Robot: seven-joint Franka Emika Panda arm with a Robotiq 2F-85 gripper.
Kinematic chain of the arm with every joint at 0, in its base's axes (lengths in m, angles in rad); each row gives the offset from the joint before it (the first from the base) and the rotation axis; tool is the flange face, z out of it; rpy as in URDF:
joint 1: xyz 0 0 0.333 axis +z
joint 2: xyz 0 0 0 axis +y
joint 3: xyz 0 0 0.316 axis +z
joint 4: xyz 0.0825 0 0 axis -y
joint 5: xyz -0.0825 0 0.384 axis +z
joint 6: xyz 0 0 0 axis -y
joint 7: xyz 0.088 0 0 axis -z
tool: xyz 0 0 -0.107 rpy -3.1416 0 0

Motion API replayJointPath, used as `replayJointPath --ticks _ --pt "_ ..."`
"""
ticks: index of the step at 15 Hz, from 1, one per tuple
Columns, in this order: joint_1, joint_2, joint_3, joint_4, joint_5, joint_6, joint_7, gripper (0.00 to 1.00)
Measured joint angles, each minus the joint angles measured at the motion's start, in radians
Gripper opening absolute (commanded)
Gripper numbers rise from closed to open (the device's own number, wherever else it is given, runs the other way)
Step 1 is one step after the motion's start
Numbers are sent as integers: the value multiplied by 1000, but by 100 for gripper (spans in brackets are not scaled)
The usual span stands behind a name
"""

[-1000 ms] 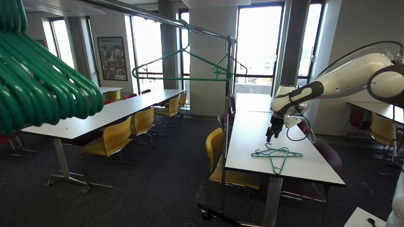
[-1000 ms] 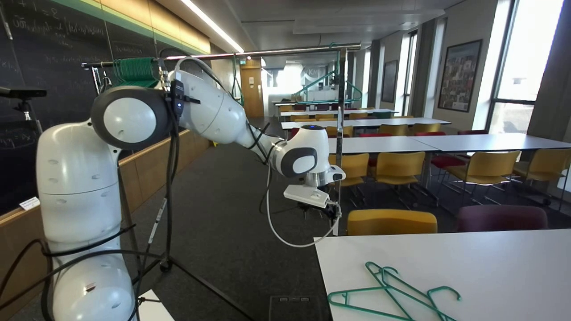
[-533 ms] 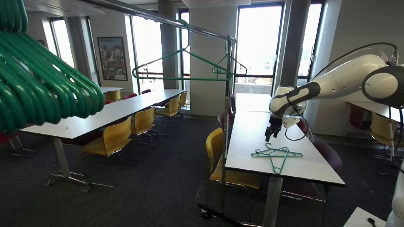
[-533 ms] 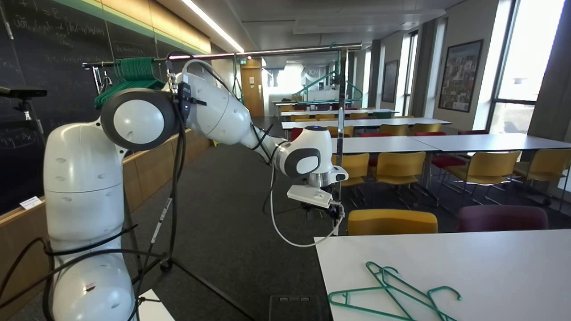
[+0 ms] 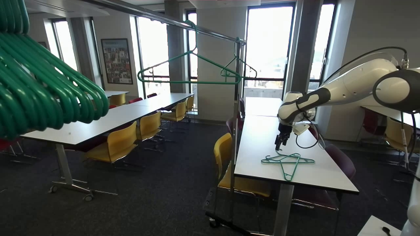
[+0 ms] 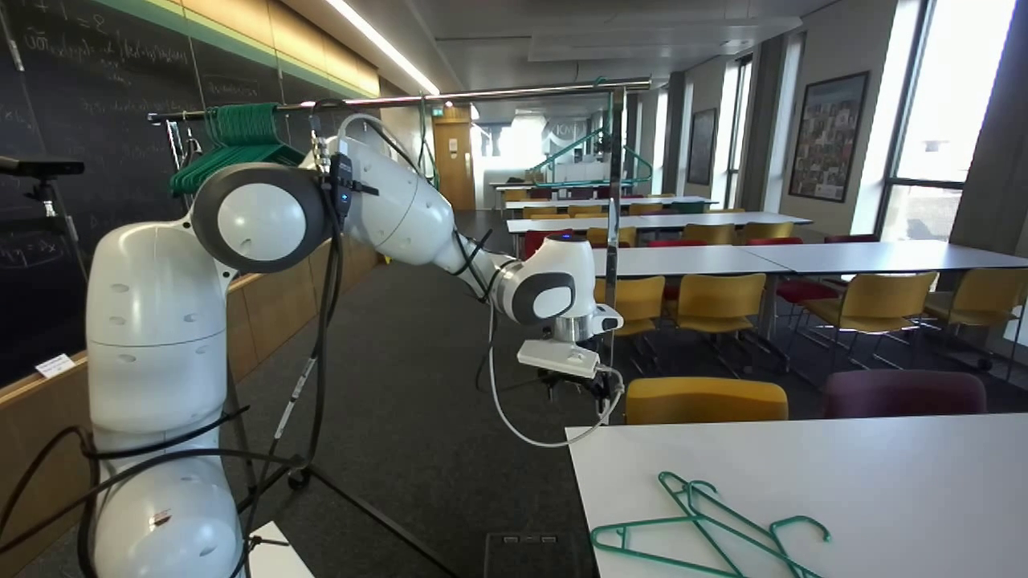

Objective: Pick up one hanger from the table and put it on the right side of the railing

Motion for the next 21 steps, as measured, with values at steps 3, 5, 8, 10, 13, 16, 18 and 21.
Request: replayJointPath --ticks 3,5,8,10,13,16,18,21 --pt "-6 62 9 9 -4 0 -58 100" --pt "-19 119 19 23 -10 0 -89 100" --pt "-39 212 27 61 -44 0 -113 100" --pt "-53 272 30 93 -68 -1 -116 100" --pt "-71 356 31 146 -106 -1 -116 100" --pt "-82 426 31 190 -134 -1 -115 100" --pt "-85 462 34 213 -139 -1 -115 100" --pt "-103 498 67 231 -136 -1 -115 100"
